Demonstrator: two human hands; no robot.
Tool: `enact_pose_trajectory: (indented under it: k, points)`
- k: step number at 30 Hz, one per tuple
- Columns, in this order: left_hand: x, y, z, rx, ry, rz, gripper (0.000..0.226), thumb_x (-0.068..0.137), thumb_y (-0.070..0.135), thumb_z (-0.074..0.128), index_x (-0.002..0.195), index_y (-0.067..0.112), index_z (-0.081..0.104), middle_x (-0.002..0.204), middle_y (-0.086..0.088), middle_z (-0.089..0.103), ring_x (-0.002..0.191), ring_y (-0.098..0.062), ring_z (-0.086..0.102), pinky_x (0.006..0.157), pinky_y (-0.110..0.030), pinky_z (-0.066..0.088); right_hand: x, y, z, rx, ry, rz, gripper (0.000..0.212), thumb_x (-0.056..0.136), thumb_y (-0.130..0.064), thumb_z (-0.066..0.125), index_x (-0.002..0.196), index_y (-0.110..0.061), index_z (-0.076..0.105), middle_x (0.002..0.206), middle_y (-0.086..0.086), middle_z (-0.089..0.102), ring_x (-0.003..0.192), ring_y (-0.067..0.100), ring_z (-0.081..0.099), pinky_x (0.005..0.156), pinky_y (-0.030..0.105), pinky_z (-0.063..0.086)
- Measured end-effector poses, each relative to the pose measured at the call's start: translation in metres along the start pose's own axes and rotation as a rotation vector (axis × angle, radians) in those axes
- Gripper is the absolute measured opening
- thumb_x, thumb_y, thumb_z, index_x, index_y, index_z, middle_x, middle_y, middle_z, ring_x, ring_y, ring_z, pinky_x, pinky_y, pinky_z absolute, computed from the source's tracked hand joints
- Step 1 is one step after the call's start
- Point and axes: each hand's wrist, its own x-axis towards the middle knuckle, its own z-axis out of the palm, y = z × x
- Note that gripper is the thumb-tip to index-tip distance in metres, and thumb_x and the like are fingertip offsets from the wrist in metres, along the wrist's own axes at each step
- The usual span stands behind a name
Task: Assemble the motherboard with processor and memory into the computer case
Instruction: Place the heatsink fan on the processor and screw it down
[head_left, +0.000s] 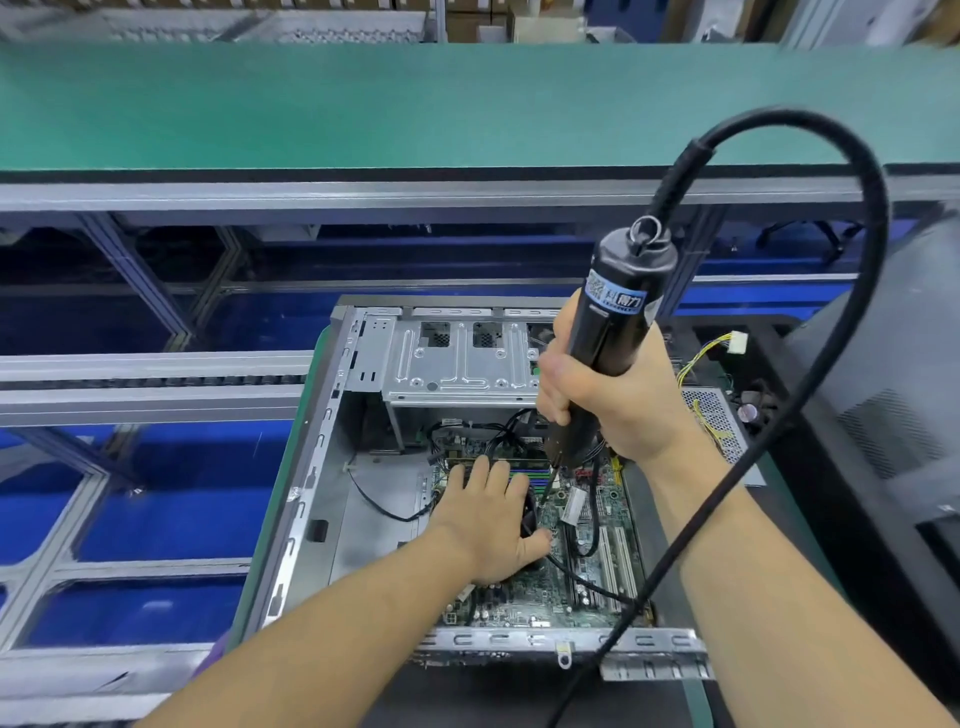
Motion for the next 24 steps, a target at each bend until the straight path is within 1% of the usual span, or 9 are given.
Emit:
enact_pose_trajectory:
  k: [7,14,18,21,24]
  points:
    - [0.003,0.0,0.001,0.045,-0.008,0.007,0.078,0.093,0.068,0.02,0.143,0.009,0.028,0.146,-0.016,0.03,0.139,-0.039,0.019,0.111,-0.056,0.022,0.0,0.003,-0.006,0.031,0.09,0.021,0.017,0.078,-0.024,0.071,0.067,-0.029,0.059,0.049,0.001,0.048,0.041,0.022,0.043,0.053,0.036,0.041]
    - [0.006,0.001,0.0,0.015,-0.062,-0.006,0.082,0.093,0.07,0.02,0.15,0.01,0.021,0.154,-0.015,0.022,0.145,-0.041,0.01,0.115,-0.057,0.018,0.007,0.007,-0.005,0.007,0.062,0.015,0.019,0.079,-0.023,0.069,0.066,-0.023,0.056,0.048,-0.002,0.05,0.04,0.023,0.044,0.053,0.036,0.042]
    - [0.007,0.001,-0.004,-0.007,-0.099,-0.014,0.083,0.092,0.069,0.02,0.153,0.013,0.017,0.158,-0.013,0.018,0.148,-0.04,0.006,0.117,-0.056,0.014,0.007,0.007,-0.012,0.053,0.117,0.025,0.02,0.076,-0.026,0.074,0.067,-0.027,0.056,0.049,0.001,0.049,0.04,0.023,0.044,0.053,0.035,0.042]
    - [0.007,0.002,-0.006,-0.005,-0.115,-0.013,0.083,0.093,0.069,0.02,0.154,0.013,0.015,0.16,-0.013,0.016,0.148,-0.039,0.005,0.117,-0.056,0.013,0.007,0.006,-0.014,0.034,0.109,0.02,0.021,0.077,-0.028,0.076,0.067,-0.029,0.058,0.05,0.0,0.051,0.041,0.024,0.045,0.054,0.035,0.043]
    - [0.007,0.002,-0.007,0.0,-0.114,-0.015,0.084,0.092,0.069,0.019,0.154,0.013,0.015,0.16,-0.013,0.015,0.148,-0.039,0.004,0.117,-0.056,0.014,0.008,0.005,-0.009,-0.016,0.102,0.006,0.018,0.076,-0.029,0.077,0.067,-0.027,0.061,0.05,0.001,0.054,0.041,0.023,0.048,0.054,0.037,0.044]
